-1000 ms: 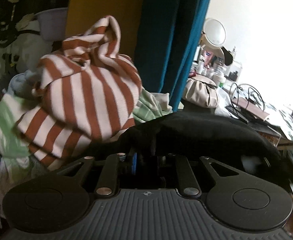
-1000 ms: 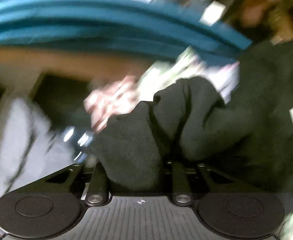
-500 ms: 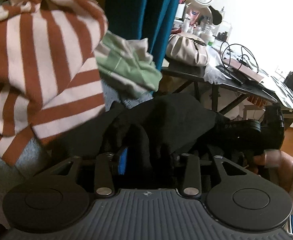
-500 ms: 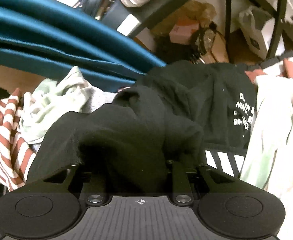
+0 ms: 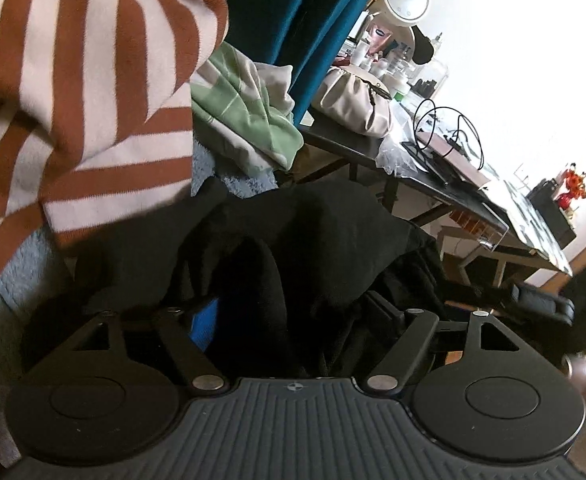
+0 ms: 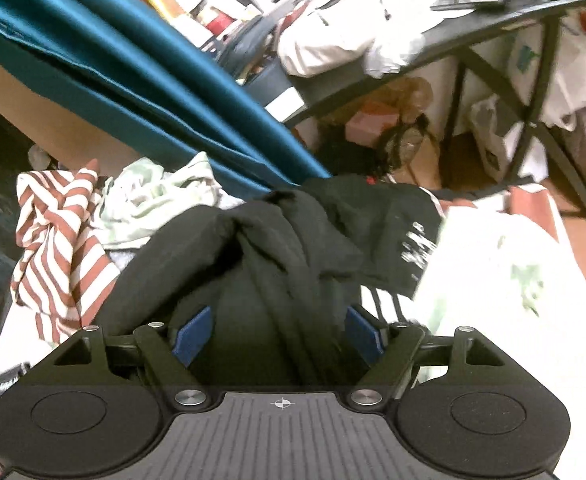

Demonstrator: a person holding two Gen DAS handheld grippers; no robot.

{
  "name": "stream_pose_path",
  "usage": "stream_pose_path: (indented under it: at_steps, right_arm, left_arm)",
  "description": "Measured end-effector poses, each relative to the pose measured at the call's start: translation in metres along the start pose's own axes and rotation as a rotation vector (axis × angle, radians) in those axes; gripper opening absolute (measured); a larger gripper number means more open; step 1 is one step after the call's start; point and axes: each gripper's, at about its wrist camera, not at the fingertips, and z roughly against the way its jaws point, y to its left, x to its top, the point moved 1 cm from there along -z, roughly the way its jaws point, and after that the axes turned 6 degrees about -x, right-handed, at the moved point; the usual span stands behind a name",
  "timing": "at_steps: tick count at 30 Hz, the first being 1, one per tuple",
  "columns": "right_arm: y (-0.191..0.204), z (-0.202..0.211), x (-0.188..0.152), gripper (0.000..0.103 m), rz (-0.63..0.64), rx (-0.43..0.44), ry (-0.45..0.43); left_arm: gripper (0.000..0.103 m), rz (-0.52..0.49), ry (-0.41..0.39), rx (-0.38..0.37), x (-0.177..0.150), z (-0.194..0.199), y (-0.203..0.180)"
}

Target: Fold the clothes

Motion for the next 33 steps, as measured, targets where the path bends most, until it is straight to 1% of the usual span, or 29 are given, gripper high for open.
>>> stream_pose_path:
  at_steps: [1, 2, 4, 5, 7, 8, 10, 13, 17, 19, 21, 23, 24, 25, 26, 27, 29, 33]
  right_arm:
    - [-0.006, 0.007, -0.008, 0.072, -0.015, -0.020, -0.001]
    - [-0.011, 0.015, -0.017, 0.072, -0.030, -0.040, -0.001]
    - [-0.022, 0.029, -0.033, 0.072, -0.060, -0.079, -0.003]
    - [-0.028, 0.034, -0.043, 0.072, -0.083, -0.103, 0.002]
    - [-0.039, 0.043, -0.065, 0.072, -0.132, -0.146, 0.015]
    - [-0.042, 0.046, -0.077, 0.072, -0.144, -0.166, 0.024]
    - [-0.040, 0.048, -0.102, 0.072, -0.112, -0.205, 0.057]
    - [-0.025, 0.035, -0.138, 0.072, -0.005, -0.214, 0.136]
    - [0.003, -0.003, -0.182, 0.072, 0.123, -0.170, 0.250]
    - [0.013, -0.024, -0.197, 0.072, 0.171, -0.166, 0.285]
    - [0.018, -0.044, -0.208, 0.071, 0.185, -0.171, 0.306]
    - [0.019, -0.055, -0.209, 0.063, 0.173, -0.168, 0.318]
    - [0.019, -0.060, -0.209, 0.052, 0.164, -0.164, 0.325]
    - [0.018, -0.056, -0.205, 0.037, 0.157, -0.159, 0.310]
    - [0.017, -0.052, -0.201, 0.026, 0.150, -0.154, 0.295]
    - [0.016, -0.048, -0.197, 0.008, 0.143, -0.150, 0.281]
    - [0.014, -0.040, -0.189, 0.007, 0.129, -0.141, 0.252]
    - [0.020, 0.004, -0.163, 0.006, 0.122, -0.076, 0.134]
  left_arm:
    - [0.079, 0.013, 0.008, -0.016, -0.002, 0.001, 0.001]
    - [0.080, 0.030, 0.019, -0.052, -0.004, 0.002, 0.002]
    - [0.086, 0.053, 0.034, -0.134, -0.007, 0.005, 0.004]
    - [0.087, 0.059, 0.041, -0.169, -0.008, 0.007, 0.006]
    - [0.088, 0.049, 0.059, -0.193, -0.009, 0.009, 0.007]
    - [0.088, 0.044, 0.066, -0.190, -0.010, 0.008, 0.009]
    - [0.088, 0.037, 0.074, -0.170, -0.010, 0.007, 0.014]
    - [0.088, 0.027, 0.088, -0.136, -0.011, 0.004, 0.019]
    - [0.088, -0.034, 0.118, -0.112, -0.012, -0.002, 0.017]
    - [0.088, -0.075, 0.138, -0.101, -0.014, -0.003, 0.013]
    - [0.088, -0.109, 0.156, -0.094, -0.016, -0.004, 0.011]
    - [0.088, -0.129, 0.168, -0.086, -0.018, -0.003, 0.011]
    - [0.088, -0.138, 0.173, -0.082, -0.019, -0.003, 0.012]
    - [0.088, -0.142, 0.177, -0.077, -0.020, -0.003, 0.013]
    - [0.088, -0.140, 0.179, -0.074, -0.024, 0.000, 0.016]
    - [0.088, -0.133, 0.182, -0.072, -0.027, 0.002, 0.019]
    - [0.088, -0.111, 0.184, -0.068, -0.032, 0.005, 0.025]
    - [0.088, -0.048, 0.169, -0.043, -0.036, 0.007, 0.039]
